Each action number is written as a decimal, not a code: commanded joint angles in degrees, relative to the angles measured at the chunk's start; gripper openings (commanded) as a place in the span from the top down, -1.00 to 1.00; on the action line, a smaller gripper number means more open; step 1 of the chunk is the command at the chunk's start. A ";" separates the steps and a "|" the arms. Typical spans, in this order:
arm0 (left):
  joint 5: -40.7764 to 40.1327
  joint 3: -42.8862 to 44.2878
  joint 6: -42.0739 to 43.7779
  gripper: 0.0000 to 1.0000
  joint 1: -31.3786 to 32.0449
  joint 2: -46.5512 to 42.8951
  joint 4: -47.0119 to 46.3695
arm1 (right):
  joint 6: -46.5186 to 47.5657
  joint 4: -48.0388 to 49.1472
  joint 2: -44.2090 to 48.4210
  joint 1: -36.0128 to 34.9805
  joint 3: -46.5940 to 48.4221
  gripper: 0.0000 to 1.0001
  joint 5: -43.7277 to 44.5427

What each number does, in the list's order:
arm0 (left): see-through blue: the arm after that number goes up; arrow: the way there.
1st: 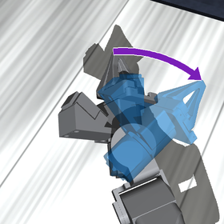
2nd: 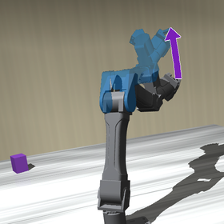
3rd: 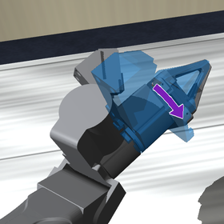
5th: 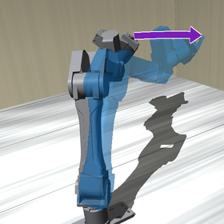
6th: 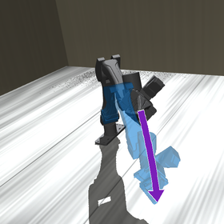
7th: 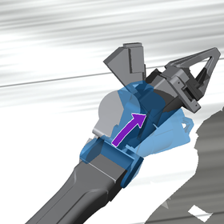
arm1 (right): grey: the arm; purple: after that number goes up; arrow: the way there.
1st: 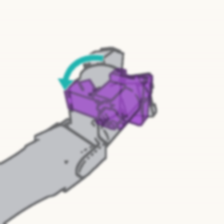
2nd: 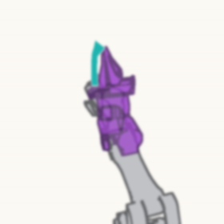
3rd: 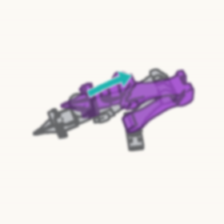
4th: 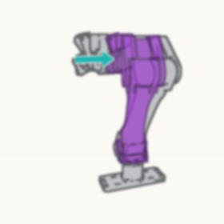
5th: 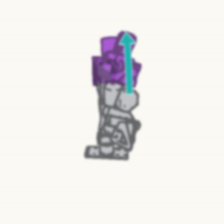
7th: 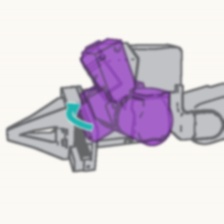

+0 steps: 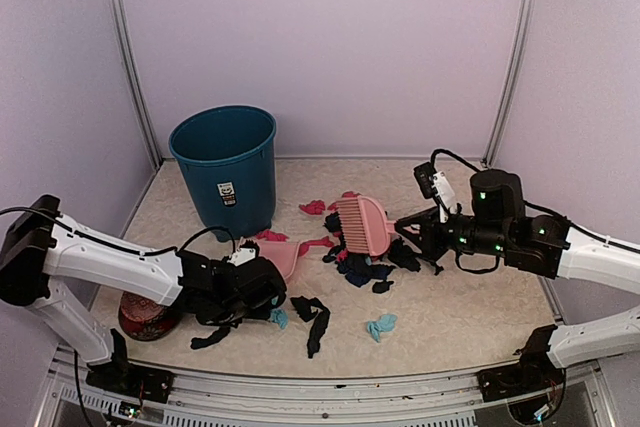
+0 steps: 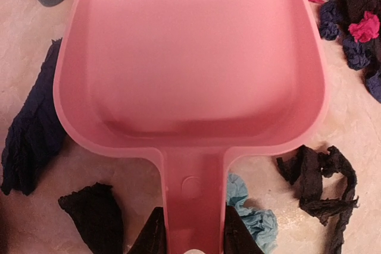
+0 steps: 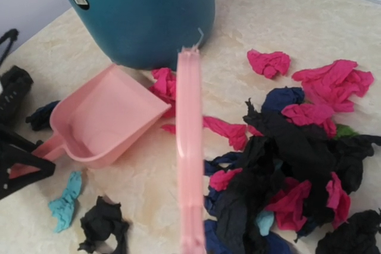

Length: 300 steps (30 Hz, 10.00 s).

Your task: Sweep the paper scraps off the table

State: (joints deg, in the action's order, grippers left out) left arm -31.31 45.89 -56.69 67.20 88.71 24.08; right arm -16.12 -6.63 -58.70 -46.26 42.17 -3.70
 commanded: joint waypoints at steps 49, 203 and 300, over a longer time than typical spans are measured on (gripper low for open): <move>2.97 8.01 30.68 1.00 4.30 -45.73 12.36 | -39.52 26.90 -58.48 -18.43 35.35 1.00 -22.49; 23.19 -0.71 35.86 1.00 -11.24 -44.64 -0.44 | -2.14 -20.75 -23.21 9.29 20.75 1.00 4.48; 4.24 -4.17 22.25 -0.59 9.99 -3.39 -16.31 | -11.54 -8.06 0.34 13.74 5.19 1.00 0.25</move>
State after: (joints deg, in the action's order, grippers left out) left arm -24.01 46.28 -31.55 75.55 90.15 14.35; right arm -28.01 -16.62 -59.44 -33.12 48.07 -3.86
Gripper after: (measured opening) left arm 0.731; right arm 0.047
